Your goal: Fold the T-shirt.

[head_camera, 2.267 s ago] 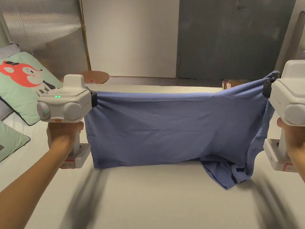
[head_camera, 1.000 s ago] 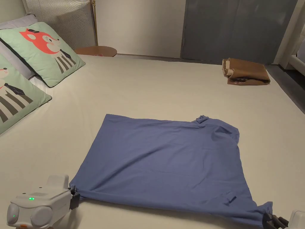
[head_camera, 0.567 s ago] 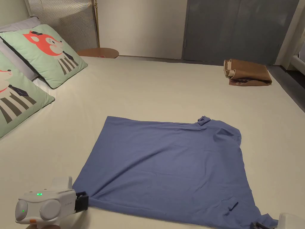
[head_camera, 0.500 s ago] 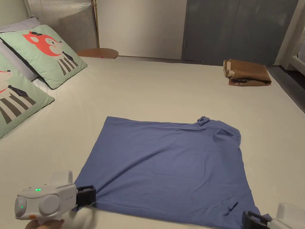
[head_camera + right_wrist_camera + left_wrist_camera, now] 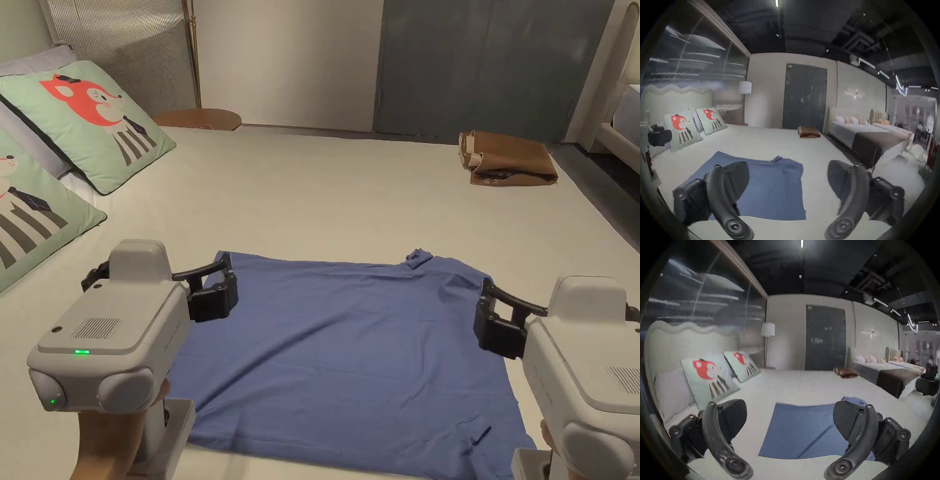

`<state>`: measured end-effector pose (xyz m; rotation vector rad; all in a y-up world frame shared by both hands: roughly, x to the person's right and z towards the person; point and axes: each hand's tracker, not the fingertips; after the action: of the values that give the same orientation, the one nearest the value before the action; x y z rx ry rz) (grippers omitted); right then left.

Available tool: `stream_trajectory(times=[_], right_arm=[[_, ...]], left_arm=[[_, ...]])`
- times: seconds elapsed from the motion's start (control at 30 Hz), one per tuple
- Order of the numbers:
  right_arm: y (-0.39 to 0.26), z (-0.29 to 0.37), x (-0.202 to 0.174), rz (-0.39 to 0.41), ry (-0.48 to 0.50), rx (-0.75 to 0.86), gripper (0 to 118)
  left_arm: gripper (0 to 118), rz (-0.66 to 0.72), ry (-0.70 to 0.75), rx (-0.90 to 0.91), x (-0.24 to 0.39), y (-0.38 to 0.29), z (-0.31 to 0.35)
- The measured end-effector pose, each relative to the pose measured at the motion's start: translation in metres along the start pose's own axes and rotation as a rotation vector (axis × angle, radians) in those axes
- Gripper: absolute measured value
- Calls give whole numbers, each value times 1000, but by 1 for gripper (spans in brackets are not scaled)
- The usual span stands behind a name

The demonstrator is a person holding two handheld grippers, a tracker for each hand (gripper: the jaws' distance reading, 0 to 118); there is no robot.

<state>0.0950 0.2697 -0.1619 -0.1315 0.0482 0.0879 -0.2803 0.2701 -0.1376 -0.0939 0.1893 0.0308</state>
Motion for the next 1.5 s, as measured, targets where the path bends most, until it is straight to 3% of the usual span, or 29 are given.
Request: stream_trajectory(times=[0.03, 0.07, 0.1, 0.13, 0.17, 0.4, 0.67, 0.73, 0.77, 0.8, 0.87, 0.9, 1.3, 1.33, 1.37, 1.4, 1.43, 1.5], right_arm=[[2, 1, -2, 4, -6, 14, 74], [7, 6, -5, 5, -6, 28, 57], [7, 7, -6, 6, -8, 36, 26], [8, 7, -7, 6, -9, 48, 3], [8, 7, -8, 11, -12, 52, 0], [7, 8, -9, 18, -7, 70, 0], [2, 3, -10, 6, 17, 58, 0], [-2, 1, -9, 5, 18, 52, 0], [-3, 0, -9, 3, 20, 50, 0], [-4, -1, -8, 4, 23, 46, 0], [-3, 1, -9, 7, 20, 41, 0], [-3, 2, -10, 10, 19, 37, 0], [-13, -6, -10, 19, 24, -11, 0], [-14, -7, -10, 19, 25, -17, 0], [-15, -7, -9, 17, 24, -20, 0], [-15, -6, -9, 15, 25, -24, 0], [-14, -5, -9, 14, 24, -28, 0], [-16, -4, -6, 13, 23, -35, 0]], left_arm=[[65, -7, -3, 26, 4, 2, 4], [33, -13, -6, 46, 8, 2, 7], [0, -26, 0, 52, 7, 0, 5], [0, -34, 4, 48, 10, 0, 3], [0, -33, -2, 44, 10, 0, 4], [0, -27, -48, 1, 8, -9, -3], [0, -62, -30, -342, -22, -45, -28], [6, -28, -37, -415, -37, -60, -30], [22, -11, -38, -446, -40, -65, -28], [56, -6, -36, -497, -46, -72, -28], [103, -14, -20, -582, -56, -88, -31], [108, -27, -2, -607, -62, -97, -31], [104, -17, 51, -794, -95, -170, -28], [95, -21, 45, -798, -96, -176, -29], [75, -27, 34, -810, -95, -180, -31], [38, -36, 20, -832, -94, -185, -34], [18, -33, -28, -850, -92, -189, -32], [8, -76, 11, -788, -85, -183, -28]])
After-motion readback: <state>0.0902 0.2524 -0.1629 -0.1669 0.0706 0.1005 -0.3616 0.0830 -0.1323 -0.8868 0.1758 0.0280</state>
